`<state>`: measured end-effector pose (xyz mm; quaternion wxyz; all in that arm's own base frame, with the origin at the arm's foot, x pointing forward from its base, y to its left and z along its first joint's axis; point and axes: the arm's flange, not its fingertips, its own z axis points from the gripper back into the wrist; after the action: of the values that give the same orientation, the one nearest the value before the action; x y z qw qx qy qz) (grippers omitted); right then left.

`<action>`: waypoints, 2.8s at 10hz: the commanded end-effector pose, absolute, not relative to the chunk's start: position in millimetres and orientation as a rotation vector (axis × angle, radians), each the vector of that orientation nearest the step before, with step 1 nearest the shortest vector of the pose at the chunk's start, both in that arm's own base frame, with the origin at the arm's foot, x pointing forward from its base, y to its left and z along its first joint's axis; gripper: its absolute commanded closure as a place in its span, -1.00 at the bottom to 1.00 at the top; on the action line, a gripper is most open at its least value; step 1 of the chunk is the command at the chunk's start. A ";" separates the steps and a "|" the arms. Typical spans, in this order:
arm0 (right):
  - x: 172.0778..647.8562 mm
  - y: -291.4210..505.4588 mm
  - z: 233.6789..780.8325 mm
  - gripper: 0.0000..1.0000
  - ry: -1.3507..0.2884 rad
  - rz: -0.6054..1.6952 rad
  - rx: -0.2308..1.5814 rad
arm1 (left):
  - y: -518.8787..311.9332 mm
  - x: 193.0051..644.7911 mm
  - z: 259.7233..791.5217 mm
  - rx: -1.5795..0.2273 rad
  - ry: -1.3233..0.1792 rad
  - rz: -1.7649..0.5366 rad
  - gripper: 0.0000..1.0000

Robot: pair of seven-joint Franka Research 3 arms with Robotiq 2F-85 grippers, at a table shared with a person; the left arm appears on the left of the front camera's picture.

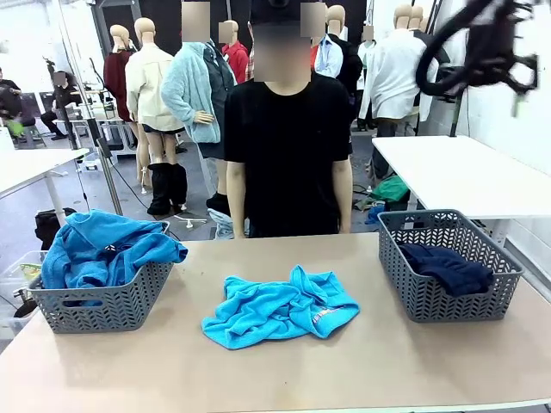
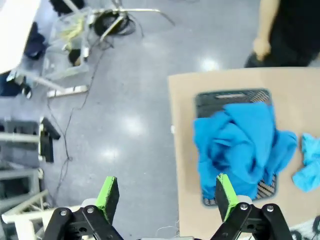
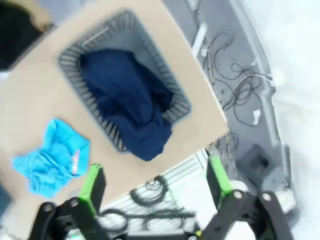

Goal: Sort the tops and bottoms.
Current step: Lift clothes from the center of the table with your right hand.

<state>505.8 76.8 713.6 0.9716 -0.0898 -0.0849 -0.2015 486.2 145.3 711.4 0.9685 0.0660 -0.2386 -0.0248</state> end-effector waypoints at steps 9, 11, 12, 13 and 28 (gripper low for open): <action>537.2 308.6 616.3 -1.00 -0.086 0.279 -0.338 | 247.0 437.8 703.7 -0.058 -0.618 0.222 -1.00; 537.2 308.6 616.3 -1.00 -0.086 0.279 -0.338 | 247.0 437.8 703.7 -0.058 -0.618 0.222 -1.00; 536.5 297.3 620.5 -1.00 -0.080 0.303 -0.341 | 247.0 437.8 703.7 -0.058 -0.618 0.222 -1.00; 545.7 313.1 592.4 -1.00 -0.102 0.359 -0.326 | 247.0 437.8 703.7 -0.058 -0.618 0.222 -1.00; 513.0 367.9 332.7 -1.00 0.011 0.762 0.056 | 247.0 437.8 703.7 -0.058 -0.618 0.222 -1.00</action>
<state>522.9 372.3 331.7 0.9328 0.0117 0.0012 0.3602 439.4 245.6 701.7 0.9441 -0.0353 -0.3083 0.1113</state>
